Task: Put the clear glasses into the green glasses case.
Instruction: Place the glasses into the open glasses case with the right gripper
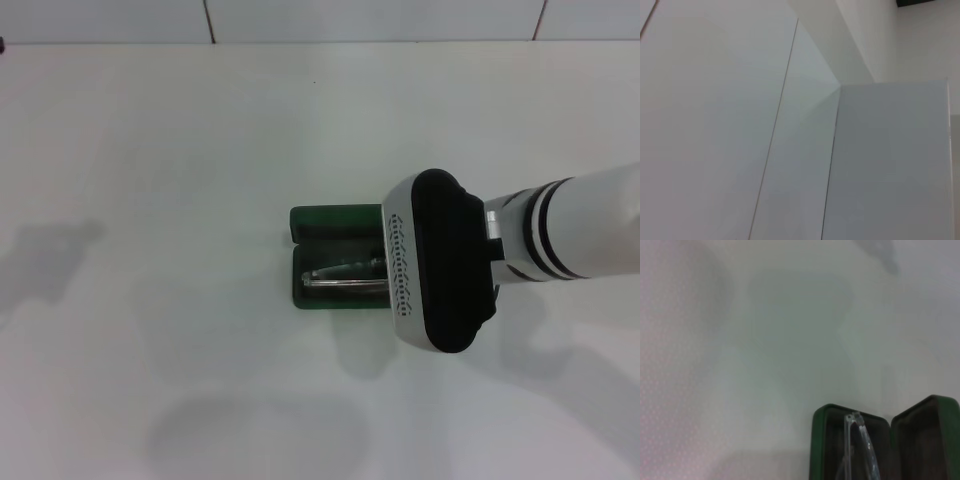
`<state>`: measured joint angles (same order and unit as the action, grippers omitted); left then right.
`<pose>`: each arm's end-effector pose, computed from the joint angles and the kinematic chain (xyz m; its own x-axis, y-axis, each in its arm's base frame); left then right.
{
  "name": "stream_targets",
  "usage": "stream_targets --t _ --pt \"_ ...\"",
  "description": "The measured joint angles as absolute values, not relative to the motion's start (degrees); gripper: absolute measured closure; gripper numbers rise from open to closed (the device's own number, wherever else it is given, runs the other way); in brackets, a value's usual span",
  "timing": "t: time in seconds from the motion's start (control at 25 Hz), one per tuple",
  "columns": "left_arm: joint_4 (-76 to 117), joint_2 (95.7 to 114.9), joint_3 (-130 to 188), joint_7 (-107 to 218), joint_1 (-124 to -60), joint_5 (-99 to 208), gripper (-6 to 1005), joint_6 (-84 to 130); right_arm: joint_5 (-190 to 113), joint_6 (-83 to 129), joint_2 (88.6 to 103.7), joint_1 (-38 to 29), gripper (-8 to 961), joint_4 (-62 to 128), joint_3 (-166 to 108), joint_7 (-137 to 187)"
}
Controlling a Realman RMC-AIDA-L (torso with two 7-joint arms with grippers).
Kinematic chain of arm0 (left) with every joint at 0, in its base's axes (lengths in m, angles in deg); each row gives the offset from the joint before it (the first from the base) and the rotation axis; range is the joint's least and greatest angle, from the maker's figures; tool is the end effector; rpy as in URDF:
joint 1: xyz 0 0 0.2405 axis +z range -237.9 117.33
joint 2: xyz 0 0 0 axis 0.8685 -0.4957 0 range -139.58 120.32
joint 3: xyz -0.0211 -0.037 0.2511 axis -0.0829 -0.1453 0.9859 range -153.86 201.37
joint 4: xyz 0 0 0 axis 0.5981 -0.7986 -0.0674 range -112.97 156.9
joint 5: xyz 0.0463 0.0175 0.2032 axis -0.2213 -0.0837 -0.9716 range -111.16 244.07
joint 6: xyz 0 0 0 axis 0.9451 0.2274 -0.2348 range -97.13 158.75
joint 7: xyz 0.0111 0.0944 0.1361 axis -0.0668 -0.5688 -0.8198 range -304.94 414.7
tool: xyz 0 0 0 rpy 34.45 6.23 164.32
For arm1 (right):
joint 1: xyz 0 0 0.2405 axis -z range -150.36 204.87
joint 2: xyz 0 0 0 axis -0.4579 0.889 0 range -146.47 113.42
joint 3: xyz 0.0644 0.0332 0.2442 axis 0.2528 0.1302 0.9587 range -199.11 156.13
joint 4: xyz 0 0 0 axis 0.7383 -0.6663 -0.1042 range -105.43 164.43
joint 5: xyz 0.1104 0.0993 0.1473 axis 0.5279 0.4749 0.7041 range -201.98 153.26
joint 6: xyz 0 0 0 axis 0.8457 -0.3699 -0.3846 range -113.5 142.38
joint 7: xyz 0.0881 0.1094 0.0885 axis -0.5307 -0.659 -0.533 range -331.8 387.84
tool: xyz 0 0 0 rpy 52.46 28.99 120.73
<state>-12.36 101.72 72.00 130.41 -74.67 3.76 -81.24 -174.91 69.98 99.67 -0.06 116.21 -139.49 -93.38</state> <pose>-0.2517 0.2672 0.1107 0.3353 -0.0294 0.9417 0.4226 -0.8886 -0.1782 0.1287 0.3248 -0.1100 0.8726 0.3020 0.3840 0.4278 -0.8519 -0.3022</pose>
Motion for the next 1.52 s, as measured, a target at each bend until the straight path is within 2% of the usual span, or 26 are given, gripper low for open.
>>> stream_targets --t 1.52 --pt "-10.7 101.72 71.9 129.9 -75.2 3.7 955 -81.2 -176.3 65.7 99.66 0.5 825 114.2 -139.7 -93.3"
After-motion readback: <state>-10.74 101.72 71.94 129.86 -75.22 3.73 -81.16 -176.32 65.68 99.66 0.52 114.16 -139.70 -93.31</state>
